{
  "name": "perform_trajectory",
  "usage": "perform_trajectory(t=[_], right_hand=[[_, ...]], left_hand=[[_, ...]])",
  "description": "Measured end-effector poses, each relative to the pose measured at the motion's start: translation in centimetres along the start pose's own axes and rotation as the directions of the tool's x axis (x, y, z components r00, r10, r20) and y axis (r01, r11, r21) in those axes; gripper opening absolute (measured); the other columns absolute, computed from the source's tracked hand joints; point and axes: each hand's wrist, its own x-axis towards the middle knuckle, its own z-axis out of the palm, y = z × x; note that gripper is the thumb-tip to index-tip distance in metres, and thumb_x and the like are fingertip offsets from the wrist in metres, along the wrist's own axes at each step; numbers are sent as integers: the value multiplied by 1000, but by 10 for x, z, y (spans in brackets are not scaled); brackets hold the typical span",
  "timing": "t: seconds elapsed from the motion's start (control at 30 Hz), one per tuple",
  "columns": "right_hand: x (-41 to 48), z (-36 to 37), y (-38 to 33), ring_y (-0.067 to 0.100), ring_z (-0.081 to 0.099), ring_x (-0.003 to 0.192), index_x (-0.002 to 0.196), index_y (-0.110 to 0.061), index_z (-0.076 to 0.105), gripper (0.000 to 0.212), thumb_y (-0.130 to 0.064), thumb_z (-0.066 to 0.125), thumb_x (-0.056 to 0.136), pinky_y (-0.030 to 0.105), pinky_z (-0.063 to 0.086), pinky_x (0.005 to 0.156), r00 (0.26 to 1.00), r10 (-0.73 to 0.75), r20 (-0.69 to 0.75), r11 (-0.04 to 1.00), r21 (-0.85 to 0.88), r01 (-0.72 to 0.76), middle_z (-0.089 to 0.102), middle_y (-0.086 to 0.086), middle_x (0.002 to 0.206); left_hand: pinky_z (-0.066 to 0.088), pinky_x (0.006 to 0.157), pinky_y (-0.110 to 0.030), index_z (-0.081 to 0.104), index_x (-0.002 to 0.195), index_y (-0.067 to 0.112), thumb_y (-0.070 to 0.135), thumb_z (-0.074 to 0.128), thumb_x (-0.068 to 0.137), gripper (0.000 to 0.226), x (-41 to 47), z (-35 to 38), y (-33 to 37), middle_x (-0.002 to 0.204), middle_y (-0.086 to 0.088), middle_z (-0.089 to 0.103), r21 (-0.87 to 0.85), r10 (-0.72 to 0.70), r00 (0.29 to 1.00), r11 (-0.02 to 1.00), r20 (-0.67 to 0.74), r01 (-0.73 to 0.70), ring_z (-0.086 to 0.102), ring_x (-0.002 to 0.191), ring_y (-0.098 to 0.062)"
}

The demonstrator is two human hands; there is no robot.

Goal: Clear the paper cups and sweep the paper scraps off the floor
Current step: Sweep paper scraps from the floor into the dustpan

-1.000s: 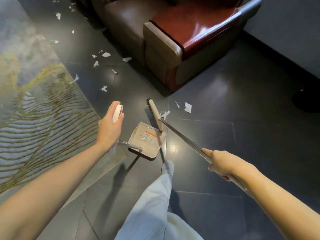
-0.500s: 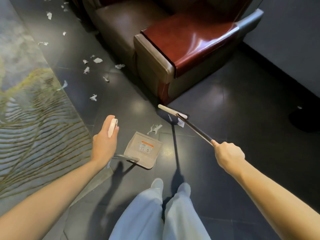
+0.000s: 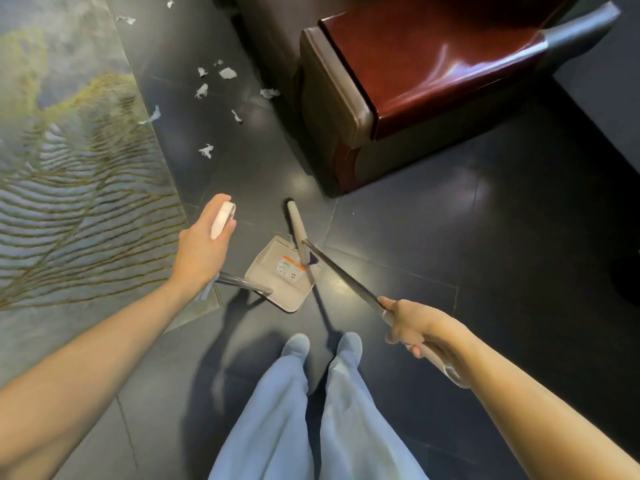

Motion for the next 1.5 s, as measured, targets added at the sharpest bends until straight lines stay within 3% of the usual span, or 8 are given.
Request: perform_trajectory(t=[0.2, 0.6, 0.73, 0.87, 1.07, 1.17, 1.23, 1.5], right_hand=[[-29, -24, 29, 10, 44, 40, 151, -37, 21, 78, 0, 54, 90, 21, 45, 43, 996, -47, 74, 986, 166, 35, 59, 9, 90], [-12, -71, 8, 19, 62, 71, 154, -33, 4, 96, 13, 44, 80, 20, 44, 40, 990, -54, -132, 957, -289, 14, 55, 14, 131], [5, -66, -19, 26, 64, 96, 155, -25, 8, 93, 13, 45, 79, 29, 53, 71, 995, -85, -57, 960, -274, 66, 57, 13, 132], [0, -74, -28, 31, 60, 109, 156, -23, 7, 101, 16, 55, 76, 32, 52, 77, 996, -90, 28, 921, -377, 94, 53, 11, 137], [-11, -121, -54, 21, 58, 67, 154, -33, 6, 102, 13, 55, 78, 34, 54, 68, 995, -102, 10, 907, -410, 97, 61, 14, 119], [-6, -150, -86, 28, 60, 96, 154, -35, 6, 101, 13, 55, 80, 29, 52, 61, 989, -136, -54, 901, -421, 101, 48, 12, 139], [0, -169, -106, 24, 61, 87, 154, -35, 8, 95, 11, 50, 83, 23, 50, 49, 983, -153, -99, 916, -388, 104, 47, 12, 139], [39, -266, -240, 18, 52, 49, 154, -27, 16, 72, -2, 43, 92, 18, 36, 31, 958, -160, -239, 958, -273, 92, 54, 11, 87]], left_hand=[[33, 77, -27, 48, 129, 34, 26, 49, 99, 31, -10, 0, -1, 104, -2, 60, -31, -59, 997, 998, -49, 58, 52, 92, -29], [35, 72, -31, 50, 126, 37, 28, 50, 98, 29, -15, 12, 1, 93, -8, 61, -90, -164, 978, 984, -130, 153, 52, 81, -29], [39, 68, -33, 51, 124, 38, 28, 51, 98, 28, -5, 13, 9, 89, -8, 60, -118, -176, 971, 980, -164, 158, 50, 72, -27], [39, 64, -31, 52, 125, 38, 28, 50, 98, 28, -6, 11, 8, 91, -7, 60, -147, -201, 965, 973, -167, 177, 49, 70, -23], [38, 69, -32, 51, 129, 36, 28, 50, 99, 31, 21, -8, 7, 92, -4, 59, -205, -247, 945, 957, -216, 203, 49, 75, -24], [40, 72, -32, 50, 130, 37, 28, 49, 99, 32, 42, -24, 0, 92, -3, 59, -264, -276, 921, 943, -273, 204, 49, 75, -23], [42, 75, -33, 49, 132, 36, 27, 49, 99, 33, 58, -37, -4, 95, -3, 59, -297, -299, 907, 931, -296, 210, 50, 80, -24], [50, 81, -46, 48, 134, 35, 27, 52, 97, 39, 164, -107, -32, 107, -11, 63, -409, -332, 864, 898, -379, 165, 53, 79, -37]])
